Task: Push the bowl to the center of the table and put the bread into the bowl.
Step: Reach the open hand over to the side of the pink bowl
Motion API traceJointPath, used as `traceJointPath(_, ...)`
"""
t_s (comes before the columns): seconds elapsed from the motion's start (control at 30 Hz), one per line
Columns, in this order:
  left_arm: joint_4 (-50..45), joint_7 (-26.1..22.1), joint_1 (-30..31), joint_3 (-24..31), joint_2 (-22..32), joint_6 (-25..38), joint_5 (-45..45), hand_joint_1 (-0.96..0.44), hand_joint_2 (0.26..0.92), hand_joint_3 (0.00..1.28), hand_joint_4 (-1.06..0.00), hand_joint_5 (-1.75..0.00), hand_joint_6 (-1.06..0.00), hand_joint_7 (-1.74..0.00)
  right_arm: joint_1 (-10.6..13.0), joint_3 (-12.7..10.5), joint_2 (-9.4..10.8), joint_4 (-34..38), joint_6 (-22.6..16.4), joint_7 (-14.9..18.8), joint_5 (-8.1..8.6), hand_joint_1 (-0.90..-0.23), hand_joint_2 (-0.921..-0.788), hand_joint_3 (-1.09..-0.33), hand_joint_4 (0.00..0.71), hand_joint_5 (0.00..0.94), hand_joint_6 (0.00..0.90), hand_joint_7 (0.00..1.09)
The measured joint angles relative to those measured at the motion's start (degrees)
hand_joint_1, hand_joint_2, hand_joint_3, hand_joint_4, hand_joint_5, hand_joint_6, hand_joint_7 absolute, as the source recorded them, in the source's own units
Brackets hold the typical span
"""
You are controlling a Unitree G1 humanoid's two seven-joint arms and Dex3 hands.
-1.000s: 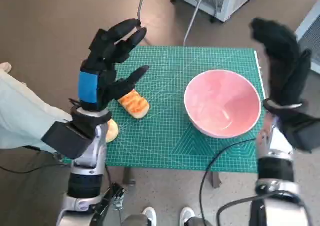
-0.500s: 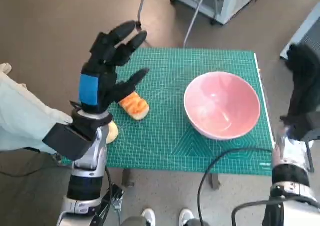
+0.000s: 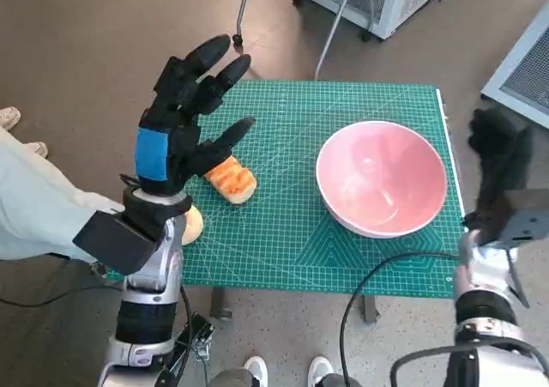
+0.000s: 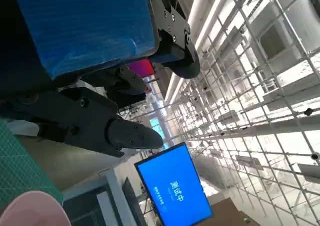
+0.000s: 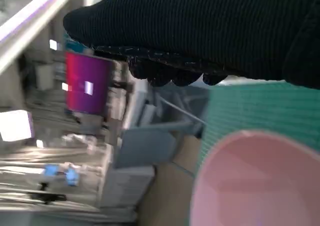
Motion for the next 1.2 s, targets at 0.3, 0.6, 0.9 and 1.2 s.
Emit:
traceJointPath(0.3,-0.59,-0.62,0.22,0.37,0.35,0.89,-0.92,-0.29,0.921,0.12,-0.64,0.00,-0.34,-0.44,-0.40,-3.59,4.57,1.19,4.17,2.42,3.45,-0.557,-0.921,-0.862,0.302,0.018,0.140,0.65)
traceJointPath(0.6,-2.43,-1.15,1.31,0.40,0.59,1.91,-1.42,-0.30,0.921,0.12,-0.63,0.00,-0.35,-0.42,-2.26,-7.10,8.90,1.96,7.89,3.91,6.83,-0.546,-0.921,-0.859,0.291,0.007,0.154,0.63)
traceJointPath(0.9,-4.10,-1.97,3.38,0.87,1.61,3.06,-1.74,-0.32,0.921,0.12,-0.62,0.00,-0.40,-0.32,-4.32,-7.85,11.58,2.15,9.79,3.87,7.02,-0.589,-0.921,-0.848,0.298,0.009,0.171,0.62)
traceJointPath(1.2,-6.11,-2.29,5.61,1.52,2.57,3.51,-1.83,-0.33,0.921,0.11,-0.61,0.00,-0.44,-0.25,-5.15,-7.86,13.35,2.40,9.89,2.59,6.39,-0.587,-0.921,-0.859,0.294,0.005,0.180,0.62)
